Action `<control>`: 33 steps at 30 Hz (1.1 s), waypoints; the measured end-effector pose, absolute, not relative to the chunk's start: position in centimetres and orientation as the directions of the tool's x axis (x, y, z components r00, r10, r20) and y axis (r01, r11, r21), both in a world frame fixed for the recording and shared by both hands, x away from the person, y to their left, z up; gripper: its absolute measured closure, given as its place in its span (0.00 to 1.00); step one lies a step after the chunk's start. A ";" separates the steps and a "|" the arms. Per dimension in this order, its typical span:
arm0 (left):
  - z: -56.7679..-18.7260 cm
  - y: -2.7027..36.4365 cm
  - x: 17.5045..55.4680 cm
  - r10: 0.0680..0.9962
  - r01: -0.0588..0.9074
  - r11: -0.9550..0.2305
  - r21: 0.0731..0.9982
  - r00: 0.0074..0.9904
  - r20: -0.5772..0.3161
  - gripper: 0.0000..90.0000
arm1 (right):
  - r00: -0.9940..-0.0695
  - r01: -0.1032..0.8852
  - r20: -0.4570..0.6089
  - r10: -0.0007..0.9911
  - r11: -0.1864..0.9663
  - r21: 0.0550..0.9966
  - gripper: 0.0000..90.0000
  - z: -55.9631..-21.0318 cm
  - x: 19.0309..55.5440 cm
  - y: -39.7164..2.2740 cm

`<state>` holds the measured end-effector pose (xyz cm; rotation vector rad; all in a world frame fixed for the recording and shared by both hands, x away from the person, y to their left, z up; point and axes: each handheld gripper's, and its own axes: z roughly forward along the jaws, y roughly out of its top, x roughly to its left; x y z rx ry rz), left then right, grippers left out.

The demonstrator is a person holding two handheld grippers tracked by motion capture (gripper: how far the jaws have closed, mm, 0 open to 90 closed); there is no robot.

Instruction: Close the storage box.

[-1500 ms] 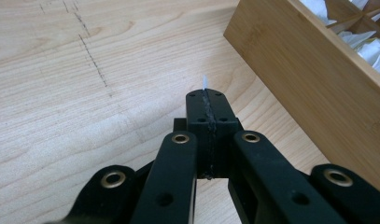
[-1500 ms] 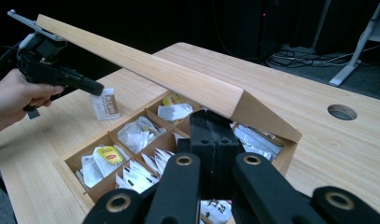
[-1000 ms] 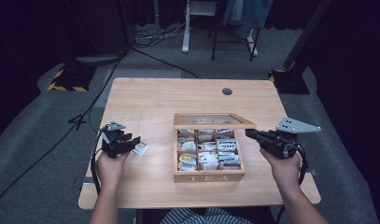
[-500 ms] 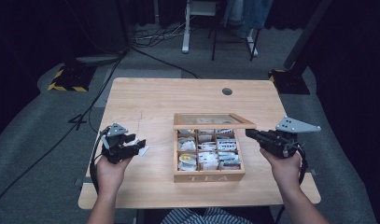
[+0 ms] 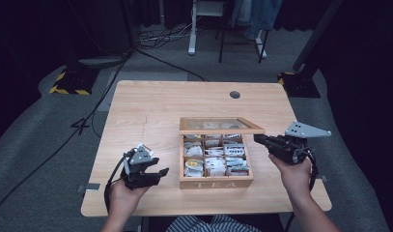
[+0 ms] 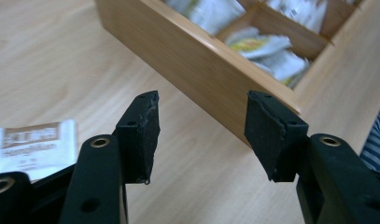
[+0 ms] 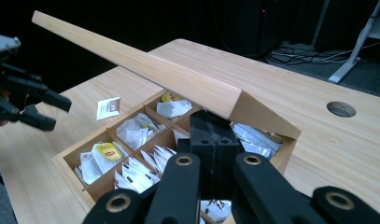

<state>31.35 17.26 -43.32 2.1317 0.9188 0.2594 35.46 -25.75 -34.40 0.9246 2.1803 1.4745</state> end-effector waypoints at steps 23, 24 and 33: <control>-48.2 14.7 31.8 0.641 0.572 -0.567 0.593 0.758 -0.118 0.38 | -0.734 0.339 0.084 0.674 0.255 0.906 1.00 -34.8 35.2 -25.9; -48.4 14.7 31.9 0.640 0.570 -0.570 0.592 0.759 -0.115 0.37 | -0.734 0.341 0.086 0.673 0.257 0.904 1.00 -34.8 35.2 -25.9; -49.9 14.6 31.8 0.614 0.471 -0.583 0.662 0.789 -0.022 0.25 | -0.739 0.344 0.089 0.668 0.260 0.902 1.00 -34.9 35.1 -25.9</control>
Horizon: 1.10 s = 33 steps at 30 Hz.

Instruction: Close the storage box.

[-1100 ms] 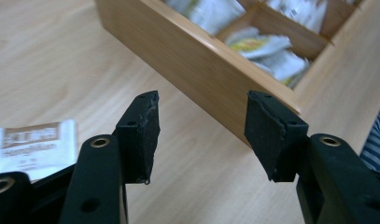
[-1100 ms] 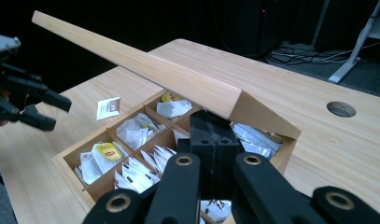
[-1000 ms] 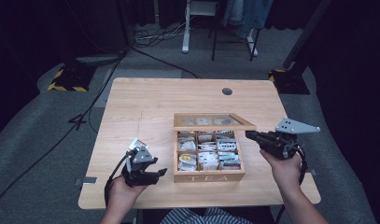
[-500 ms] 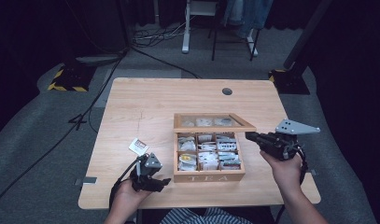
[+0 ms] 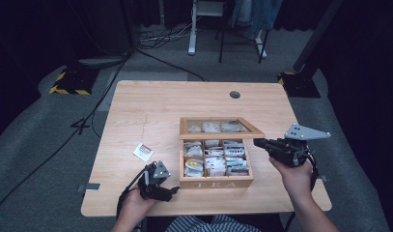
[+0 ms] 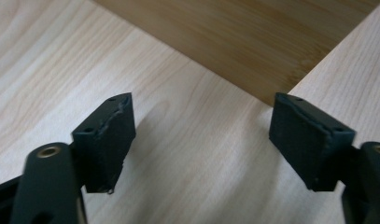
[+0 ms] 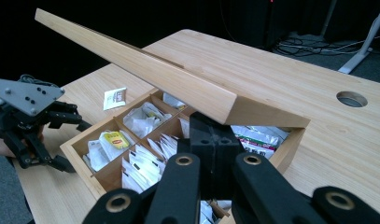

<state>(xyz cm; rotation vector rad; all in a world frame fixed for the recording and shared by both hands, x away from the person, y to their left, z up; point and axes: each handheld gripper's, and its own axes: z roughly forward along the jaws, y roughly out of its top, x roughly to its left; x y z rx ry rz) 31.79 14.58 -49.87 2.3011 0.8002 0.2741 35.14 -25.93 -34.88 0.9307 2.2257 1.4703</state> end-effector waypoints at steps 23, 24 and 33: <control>-50.3 14.9 32.2 0.621 0.461 -0.556 0.692 0.784 -0.023 0.20 | -0.748 0.366 0.092 0.657 0.293 0.883 1.00 -35.1 34.7 -26.2; -50.3 15.0 32.2 0.620 0.460 -0.556 0.692 0.784 -0.023 0.20 | -0.750 0.370 0.094 0.655 0.297 0.880 1.00 -35.1 34.7 -26.2; -50.3 15.0 32.3 0.615 0.458 -0.557 0.693 0.788 -0.026 0.20 | -0.755 0.396 0.105 0.647 0.322 0.860 1.00 -35.1 34.7 -26.3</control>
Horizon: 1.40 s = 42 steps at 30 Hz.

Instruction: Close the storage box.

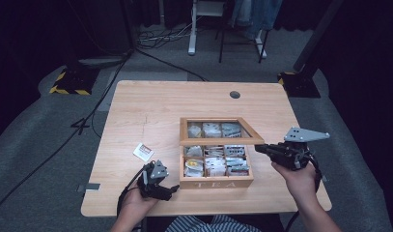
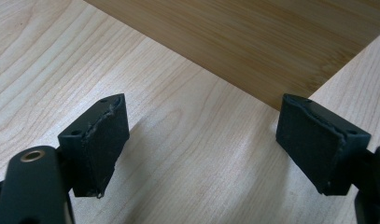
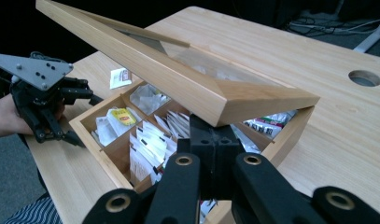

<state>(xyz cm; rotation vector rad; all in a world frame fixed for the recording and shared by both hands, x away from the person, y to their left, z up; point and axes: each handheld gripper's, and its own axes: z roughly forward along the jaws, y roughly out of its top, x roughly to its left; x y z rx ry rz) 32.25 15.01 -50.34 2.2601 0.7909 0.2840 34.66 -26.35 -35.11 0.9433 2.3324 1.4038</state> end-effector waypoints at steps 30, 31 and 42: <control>-50.4 15.0 32.3 0.623 0.462 -0.552 0.694 0.781 -0.024 0.20 | -0.765 0.516 0.160 0.624 0.444 0.733 0.77 -36.0 34.8 -26.2; -50.3 15.0 32.3 0.623 0.462 -0.552 0.694 0.782 -0.024 0.20 | -0.765 0.519 0.160 0.624 0.448 0.728 0.77 -36.0 34.8 -26.1; -50.3 15.0 32.3 0.623 0.461 -0.554 0.694 0.782 -0.023 0.20 | -0.773 0.534 0.148 0.617 0.507 0.677 0.72 -36.3 34.7 -25.7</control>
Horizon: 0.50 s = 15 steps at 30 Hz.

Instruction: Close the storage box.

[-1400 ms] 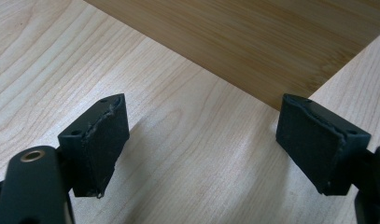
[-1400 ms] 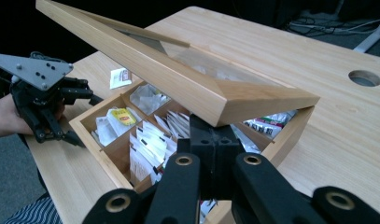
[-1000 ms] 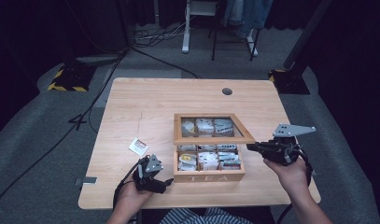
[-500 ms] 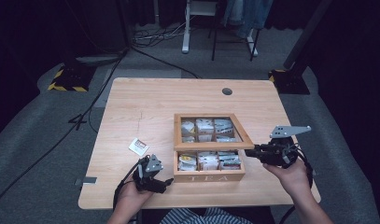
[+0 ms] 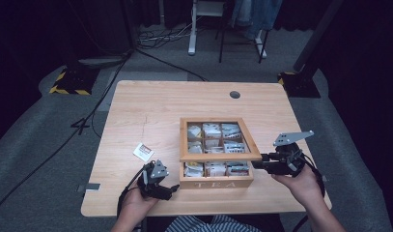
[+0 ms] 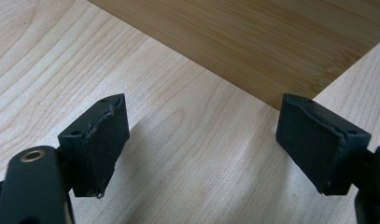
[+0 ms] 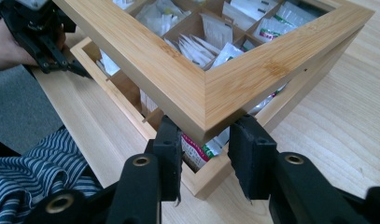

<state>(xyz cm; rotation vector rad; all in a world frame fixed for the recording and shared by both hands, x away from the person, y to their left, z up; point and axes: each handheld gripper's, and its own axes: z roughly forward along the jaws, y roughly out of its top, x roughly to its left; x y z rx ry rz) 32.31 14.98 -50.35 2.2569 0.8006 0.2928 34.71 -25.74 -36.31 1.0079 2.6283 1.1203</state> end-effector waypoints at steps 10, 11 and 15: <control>-50.4 15.0 32.4 0.627 0.465 -0.550 0.694 0.779 -0.025 0.20 | -0.783 0.539 0.131 0.608 0.558 0.631 0.67 -36.7 34.6 -25.4; -50.4 15.0 32.4 0.627 0.465 -0.549 0.695 0.778 -0.026 0.20 | -0.783 0.543 0.129 0.608 0.568 0.618 0.67 -36.7 34.6 -25.3; -50.4 15.0 32.4 0.626 0.463 -0.551 0.694 0.780 -0.023 0.20 | -0.789 0.545 0.131 0.601 0.585 0.600 0.66 -37.0 34.7 -25.2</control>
